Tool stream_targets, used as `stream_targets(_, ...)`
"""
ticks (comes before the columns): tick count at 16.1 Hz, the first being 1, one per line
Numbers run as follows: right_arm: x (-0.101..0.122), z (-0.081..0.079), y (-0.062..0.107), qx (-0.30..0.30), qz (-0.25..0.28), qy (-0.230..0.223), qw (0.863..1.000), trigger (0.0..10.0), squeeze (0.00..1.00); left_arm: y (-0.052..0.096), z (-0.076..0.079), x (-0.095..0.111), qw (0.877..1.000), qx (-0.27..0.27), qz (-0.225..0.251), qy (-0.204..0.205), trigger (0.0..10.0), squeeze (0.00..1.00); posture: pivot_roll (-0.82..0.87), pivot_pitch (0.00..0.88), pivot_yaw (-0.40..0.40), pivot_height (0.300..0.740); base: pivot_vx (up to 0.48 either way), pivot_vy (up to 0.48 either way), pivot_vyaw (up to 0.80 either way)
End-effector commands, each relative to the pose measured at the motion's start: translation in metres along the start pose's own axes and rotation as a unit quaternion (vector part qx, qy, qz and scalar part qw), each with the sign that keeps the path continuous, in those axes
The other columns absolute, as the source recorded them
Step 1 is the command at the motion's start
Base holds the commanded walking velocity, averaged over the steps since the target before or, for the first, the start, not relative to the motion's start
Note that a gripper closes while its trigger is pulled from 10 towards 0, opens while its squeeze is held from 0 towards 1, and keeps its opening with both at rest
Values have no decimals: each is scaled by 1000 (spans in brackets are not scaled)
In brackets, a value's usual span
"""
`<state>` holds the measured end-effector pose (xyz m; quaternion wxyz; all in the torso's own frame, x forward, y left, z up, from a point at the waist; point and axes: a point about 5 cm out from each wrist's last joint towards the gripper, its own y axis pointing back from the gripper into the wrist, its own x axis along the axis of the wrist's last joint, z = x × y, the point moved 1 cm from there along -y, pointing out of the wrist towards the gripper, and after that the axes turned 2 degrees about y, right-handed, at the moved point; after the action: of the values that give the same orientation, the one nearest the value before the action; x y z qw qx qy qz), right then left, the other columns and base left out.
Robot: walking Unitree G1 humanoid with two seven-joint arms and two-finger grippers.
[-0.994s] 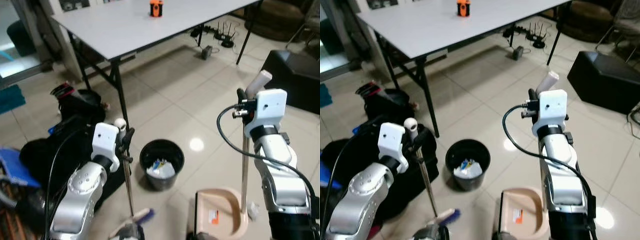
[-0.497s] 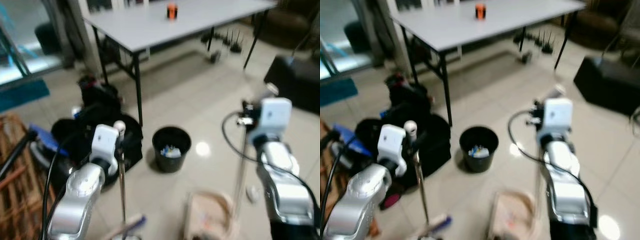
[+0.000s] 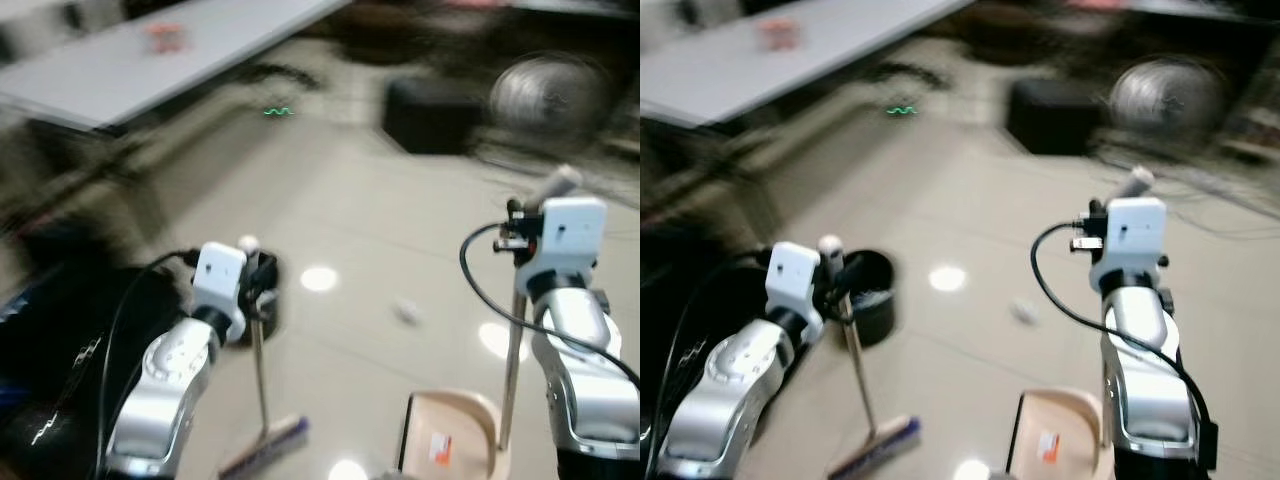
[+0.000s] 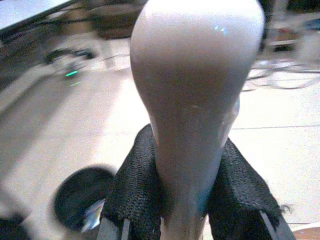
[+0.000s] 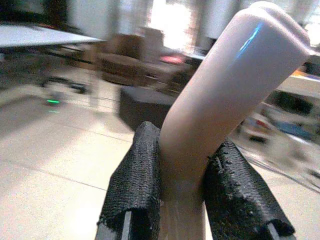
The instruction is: Sweep floor
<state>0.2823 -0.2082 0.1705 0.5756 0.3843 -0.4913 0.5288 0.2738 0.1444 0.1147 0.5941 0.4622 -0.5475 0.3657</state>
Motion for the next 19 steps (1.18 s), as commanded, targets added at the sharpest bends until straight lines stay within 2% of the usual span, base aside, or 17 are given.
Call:
stream_targets(1,9,0,1,2,14,0,1000,10000,0,-4,-5,8,1000,18,17,-5,10000,0,-89,24,33,740,0,0,-800)
stream_targets(4,13,3,4,-7,19,0,1000,10000,0,-8,-3,17,999,15,36,-6,10000,0,-98,23,29,740,0,0,-800)
stream_targets(7,19,3,4,-11,37,-17,999,10000,0,-12,-3,34,996,28,89,-6,10000,0,-107,19,36,740,0,0,-800)
stream_targets(11,24,-2,3,0,47,-21,999,10000,0,-17,-3,43,993,24,112,-19,10000,0,-132,15,38,740,0,0,0)
stream_targets(17,26,-3,2,6,49,-32,998,10000,0,-16,-5,46,992,26,119,-21,10000,0,-123,19,32,740,334,0,0)
stream_targets(19,27,-3,1,6,48,-34,998,10000,0,-15,-6,46,992,28,119,-21,10000,0,-117,23,29,740,375,0,-513)
